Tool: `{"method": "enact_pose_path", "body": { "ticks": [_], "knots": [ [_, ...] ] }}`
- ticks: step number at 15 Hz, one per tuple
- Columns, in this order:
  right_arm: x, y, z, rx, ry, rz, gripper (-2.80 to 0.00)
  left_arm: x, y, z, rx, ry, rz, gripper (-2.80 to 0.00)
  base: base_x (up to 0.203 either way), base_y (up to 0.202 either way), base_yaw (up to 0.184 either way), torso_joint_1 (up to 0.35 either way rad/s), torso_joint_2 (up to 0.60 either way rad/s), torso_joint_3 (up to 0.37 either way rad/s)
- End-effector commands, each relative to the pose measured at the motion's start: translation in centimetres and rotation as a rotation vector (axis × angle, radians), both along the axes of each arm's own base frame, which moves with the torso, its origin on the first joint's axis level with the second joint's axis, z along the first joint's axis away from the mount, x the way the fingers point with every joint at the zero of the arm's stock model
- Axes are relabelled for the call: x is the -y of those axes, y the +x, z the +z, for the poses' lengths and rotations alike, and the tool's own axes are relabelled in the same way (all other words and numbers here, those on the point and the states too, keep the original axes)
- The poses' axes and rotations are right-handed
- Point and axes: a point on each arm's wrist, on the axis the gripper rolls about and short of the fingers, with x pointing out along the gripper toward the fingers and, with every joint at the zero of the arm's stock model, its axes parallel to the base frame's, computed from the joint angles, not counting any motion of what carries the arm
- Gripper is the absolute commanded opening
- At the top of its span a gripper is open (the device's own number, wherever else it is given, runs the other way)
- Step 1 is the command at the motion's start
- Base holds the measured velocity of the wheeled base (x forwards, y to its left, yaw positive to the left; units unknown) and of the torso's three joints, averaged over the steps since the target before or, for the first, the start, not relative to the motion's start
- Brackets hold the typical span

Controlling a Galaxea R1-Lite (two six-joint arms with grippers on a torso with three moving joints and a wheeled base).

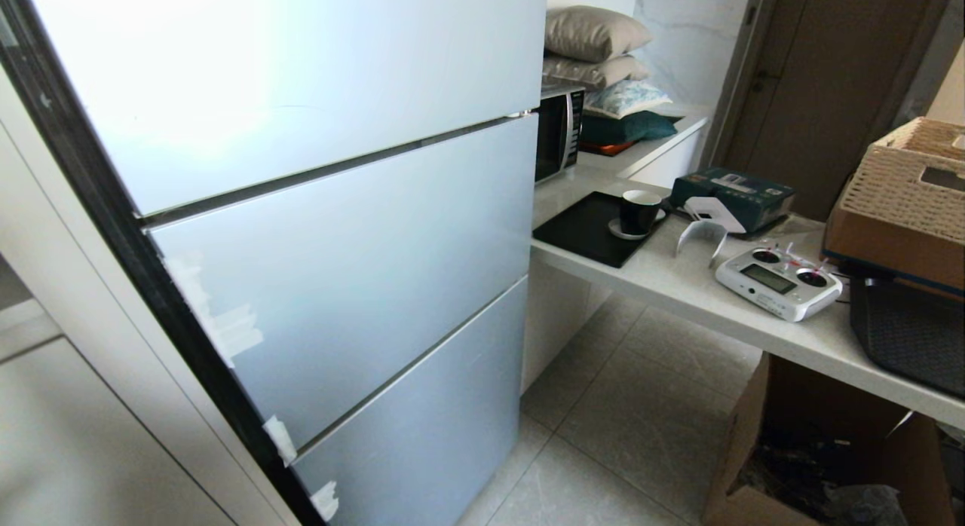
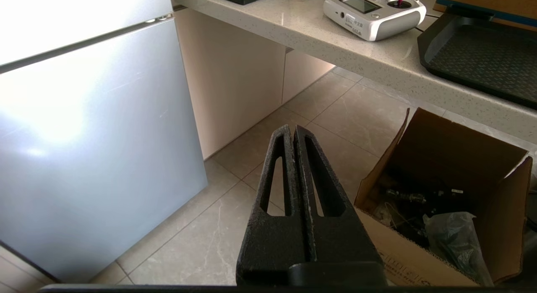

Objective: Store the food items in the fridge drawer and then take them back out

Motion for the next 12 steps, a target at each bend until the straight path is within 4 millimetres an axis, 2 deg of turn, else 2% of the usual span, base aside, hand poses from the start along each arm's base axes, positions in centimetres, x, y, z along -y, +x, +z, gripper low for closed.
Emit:
{"method": "enact_pose_path", "body": {
  "ticks": [1,2,3,6,9,12],
  "knots": [
    [0.0,0.0,0.0,-0.002,0.0,0.001,-2.8,0.0,-0.5,2.1,0.071,-0.006,0.002,-2.8,0.0,0.0,0.0,0.0,0.0,0.0],
    [0.0,0.0,0.0,-0.002,0.0,0.001,-2.8,0.0,-1.2,4.6,0.132,-0.023,0.001,-2.8,0.0,0.0,0.0,0.0,0.0,0.0],
    [0.0,0.0,0.0,-0.002,0.0,0.001,-2.8,0.0,-1.0,6.4,0.132,-0.043,-0.001,-2.8,0.0,0.0,0.0,0.0,0.0,0.0],
    [0.0,0.0,0.0,-0.002,0.0,0.001,-2.8,0.0,1.9,9.6,-0.001,-0.105,0.002,-2.8,0.0,0.0,0.0,0.0,0.0,0.0],
    [0.0,0.0,0.0,-0.002,0.0,0.001,-2.8,-0.1,6.4,11.5,-0.103,-0.218,0.047,-2.8,0.0,0.0,0.0,0.0,0.0,0.0],
    [0.0,0.0,0.0,-0.002,0.0,0.001,-2.8,0.0,12.2,13.2,-0.091,-0.329,0.06,-2.8,0.0,0.0,0.0,0.0,0.0,0.0]
  ]
}}
